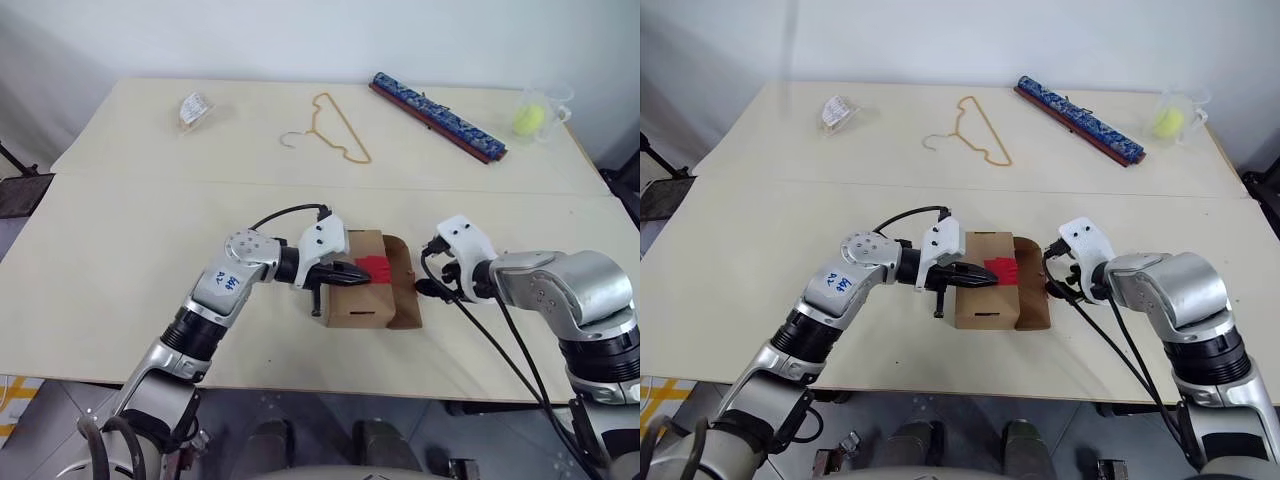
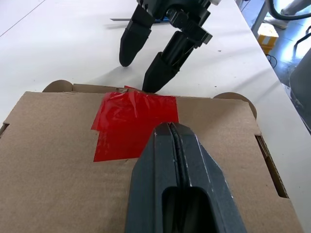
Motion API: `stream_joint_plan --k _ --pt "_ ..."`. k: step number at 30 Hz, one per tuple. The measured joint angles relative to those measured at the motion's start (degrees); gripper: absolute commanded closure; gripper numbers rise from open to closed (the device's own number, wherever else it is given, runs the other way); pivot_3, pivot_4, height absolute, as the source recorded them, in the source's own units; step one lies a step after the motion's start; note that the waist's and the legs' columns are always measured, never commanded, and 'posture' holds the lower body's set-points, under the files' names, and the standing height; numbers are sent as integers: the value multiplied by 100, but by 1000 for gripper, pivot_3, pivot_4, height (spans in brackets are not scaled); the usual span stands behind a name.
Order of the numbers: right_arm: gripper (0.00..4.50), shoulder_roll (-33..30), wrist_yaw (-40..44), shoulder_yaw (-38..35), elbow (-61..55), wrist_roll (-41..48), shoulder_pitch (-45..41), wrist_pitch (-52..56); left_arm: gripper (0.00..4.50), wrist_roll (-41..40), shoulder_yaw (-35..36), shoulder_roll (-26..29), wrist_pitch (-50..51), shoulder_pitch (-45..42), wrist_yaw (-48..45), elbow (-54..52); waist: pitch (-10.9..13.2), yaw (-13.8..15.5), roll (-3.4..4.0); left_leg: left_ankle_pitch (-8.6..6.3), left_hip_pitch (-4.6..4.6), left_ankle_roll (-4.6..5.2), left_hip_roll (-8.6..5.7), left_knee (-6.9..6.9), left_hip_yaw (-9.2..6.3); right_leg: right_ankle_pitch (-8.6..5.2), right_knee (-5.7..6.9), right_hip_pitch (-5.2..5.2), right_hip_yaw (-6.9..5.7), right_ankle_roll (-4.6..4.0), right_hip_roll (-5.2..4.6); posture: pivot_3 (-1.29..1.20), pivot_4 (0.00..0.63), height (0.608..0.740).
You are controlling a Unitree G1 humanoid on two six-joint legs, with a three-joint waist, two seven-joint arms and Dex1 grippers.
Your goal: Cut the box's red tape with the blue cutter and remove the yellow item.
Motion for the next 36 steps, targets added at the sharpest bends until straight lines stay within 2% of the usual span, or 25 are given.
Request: stream_joint_plan --k 5,9,13,17,25,29,36 --pt "840 -336 247 -118 -312 50 -40 39 4500 -1 -1 2 0 0 4 -13 0 7 0 0 -1 0 0 -1 -1 0 -2 0 0 0 -1 0 150 740" --pt "840 -467 405 -350 -429 137 -393 177 4500 -1 0 27 -2 1 -4 -12 0 -6 0 0 0 0 2 -3 -2 0 -4 0 2 0 -1 0 150 740" --pt "840 -94 400 -481 -446 173 -567 358 4500 -1 -4 20 -7 1 -6 -9 0 2 0 0 0 0 2 -5 -4 0 -4 1 7 0 -3 0 150 740" --pt "840 324 265 -357 -432 96 -381 295 4500 -2 -7 9 -10 -3 -7 -4 0 5 0 0 -1 -1 1 -7 -5 0 -3 0 7 0 -5 0 150 740" --pt "840 364 153 183 -240 -405 151 -723 4500 -2 -3 20 -7 -9 -6 3 0 1 0 1 0 -1 -4 -6 -2 0 -3 -1 -3 0 -1 0 150 740" --pt "840 202 251 538 -241 -752 452 -1611 4500 -2 1 32 -6 -9 -5 3 0 2 0 1 1 0 -5 -4 -2 0 -3 1 -7 1 3 0 150 740" --pt "840 169 410 549 -91 -1110 791 -2624 4500 -2 4 53 -6 -19 -7 20 0 -4 0 5 3 6 -8 -1 4 1 -3 5 -13 4 6 0 150 740"
